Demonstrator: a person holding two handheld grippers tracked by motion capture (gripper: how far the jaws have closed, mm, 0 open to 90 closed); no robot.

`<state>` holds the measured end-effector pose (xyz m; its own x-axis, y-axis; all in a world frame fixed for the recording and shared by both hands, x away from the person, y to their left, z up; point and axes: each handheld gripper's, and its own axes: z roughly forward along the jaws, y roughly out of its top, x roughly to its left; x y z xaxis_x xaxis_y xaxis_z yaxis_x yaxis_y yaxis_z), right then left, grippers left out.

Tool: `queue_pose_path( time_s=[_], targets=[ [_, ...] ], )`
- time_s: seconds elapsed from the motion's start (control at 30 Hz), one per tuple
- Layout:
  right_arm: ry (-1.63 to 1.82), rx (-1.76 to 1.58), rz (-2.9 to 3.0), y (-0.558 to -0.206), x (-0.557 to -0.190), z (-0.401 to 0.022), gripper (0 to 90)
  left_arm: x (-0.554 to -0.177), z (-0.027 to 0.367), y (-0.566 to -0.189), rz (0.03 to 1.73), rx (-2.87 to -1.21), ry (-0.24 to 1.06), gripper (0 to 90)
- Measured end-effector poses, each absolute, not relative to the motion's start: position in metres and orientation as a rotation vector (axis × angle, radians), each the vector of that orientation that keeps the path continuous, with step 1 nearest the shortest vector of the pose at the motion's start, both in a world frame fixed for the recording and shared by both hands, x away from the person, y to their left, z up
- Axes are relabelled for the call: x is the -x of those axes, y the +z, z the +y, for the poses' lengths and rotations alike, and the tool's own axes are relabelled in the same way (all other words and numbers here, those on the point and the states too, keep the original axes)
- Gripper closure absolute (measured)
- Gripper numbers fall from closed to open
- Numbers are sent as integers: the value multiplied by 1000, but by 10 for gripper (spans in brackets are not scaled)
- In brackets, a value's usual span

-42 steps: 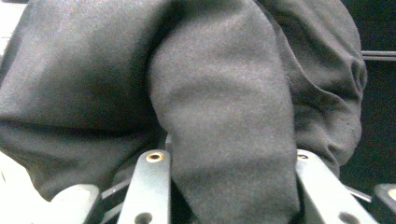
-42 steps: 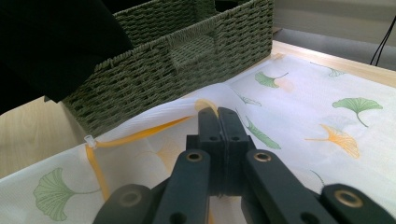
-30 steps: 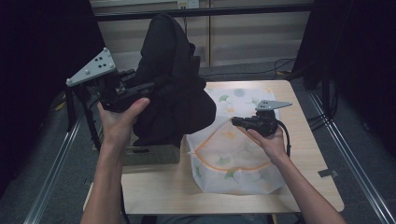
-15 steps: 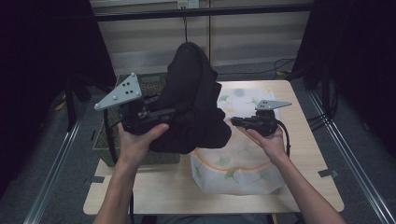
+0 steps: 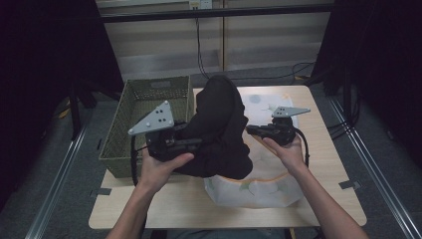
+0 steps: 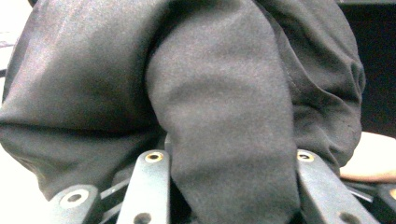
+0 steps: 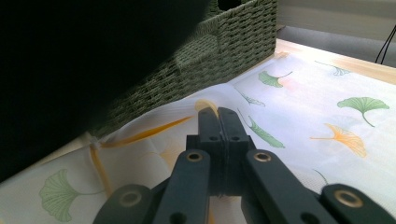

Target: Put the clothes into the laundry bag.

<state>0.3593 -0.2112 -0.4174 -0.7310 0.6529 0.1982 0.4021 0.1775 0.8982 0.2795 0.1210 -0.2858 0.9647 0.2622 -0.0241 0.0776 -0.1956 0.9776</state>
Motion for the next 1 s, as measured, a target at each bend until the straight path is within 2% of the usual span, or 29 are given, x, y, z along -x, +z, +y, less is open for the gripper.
queue_pose_path(
  time_s=[0.43,0.8,1.0],
  targets=[
    [1593,-1024,2232,-416,-359,-210,900,-283,90,-334,242,-1816,83,655],
    [1586,-1043,2244,-419,-361,-209,900,-282,65,-381,232,-1962,25,654],
    [1562,-1058,2246,-421,-362,-211,900,-279,57,-399,219,-1987,-37,653]
  ],
)
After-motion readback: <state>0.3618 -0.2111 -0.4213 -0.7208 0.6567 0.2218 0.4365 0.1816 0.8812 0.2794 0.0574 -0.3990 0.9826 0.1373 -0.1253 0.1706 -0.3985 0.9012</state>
